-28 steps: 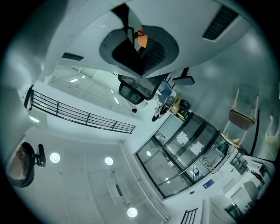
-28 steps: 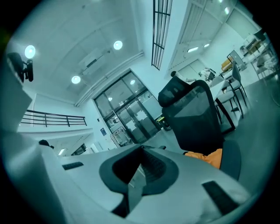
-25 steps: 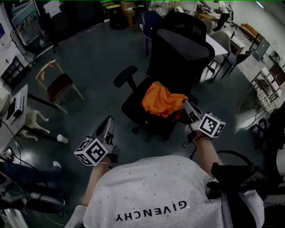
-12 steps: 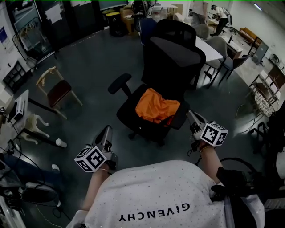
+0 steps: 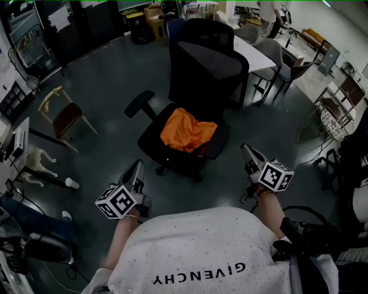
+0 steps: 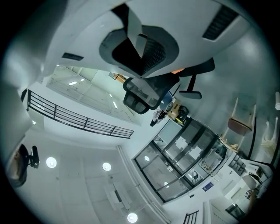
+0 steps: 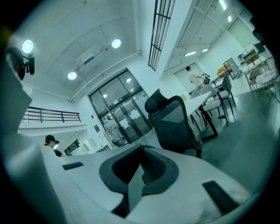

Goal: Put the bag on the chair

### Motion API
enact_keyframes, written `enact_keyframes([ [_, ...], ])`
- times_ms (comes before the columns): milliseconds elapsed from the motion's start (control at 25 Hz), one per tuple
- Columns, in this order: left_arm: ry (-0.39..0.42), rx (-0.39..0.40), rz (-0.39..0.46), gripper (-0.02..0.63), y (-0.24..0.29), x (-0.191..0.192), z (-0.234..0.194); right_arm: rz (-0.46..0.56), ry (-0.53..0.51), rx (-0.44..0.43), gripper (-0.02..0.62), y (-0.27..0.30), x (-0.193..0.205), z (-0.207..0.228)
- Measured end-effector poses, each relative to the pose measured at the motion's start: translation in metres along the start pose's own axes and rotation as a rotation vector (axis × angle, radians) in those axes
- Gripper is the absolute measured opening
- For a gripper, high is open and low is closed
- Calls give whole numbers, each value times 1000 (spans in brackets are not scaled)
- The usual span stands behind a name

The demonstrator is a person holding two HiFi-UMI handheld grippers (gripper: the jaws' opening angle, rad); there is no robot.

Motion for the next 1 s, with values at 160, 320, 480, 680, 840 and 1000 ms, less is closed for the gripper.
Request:
enact_keyframes([
  [160,11,27,-14,2,11,4,12,6,4,23,-3,-15,1,15],
  [320,11,39,-23,2,17,9,17,9,-15,39,-3,-25,5,21],
  [480,13,48,-32,2,19,15,20,6,-44,43,-3,-34,9,23],
  [680,13,57,-31,2,27,25,27,-6,-61,36,-3,-48,15,29],
  [840,16,71,-29,2,33,34,41,-22,-87,21,-3,-65,20,32],
  [1000,29,86,-17,2,40,42,58,-36,-118,11,-3,-83,23,40],
])
Point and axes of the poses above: the fingertips, and each gripper's own axes: y forward along the fingers, z to its right, x out of its underside, the point moved 4 cm from there along -y, backward along the fingers, and after that the axes turned 15 degrees about x, right-handed, at the moved point
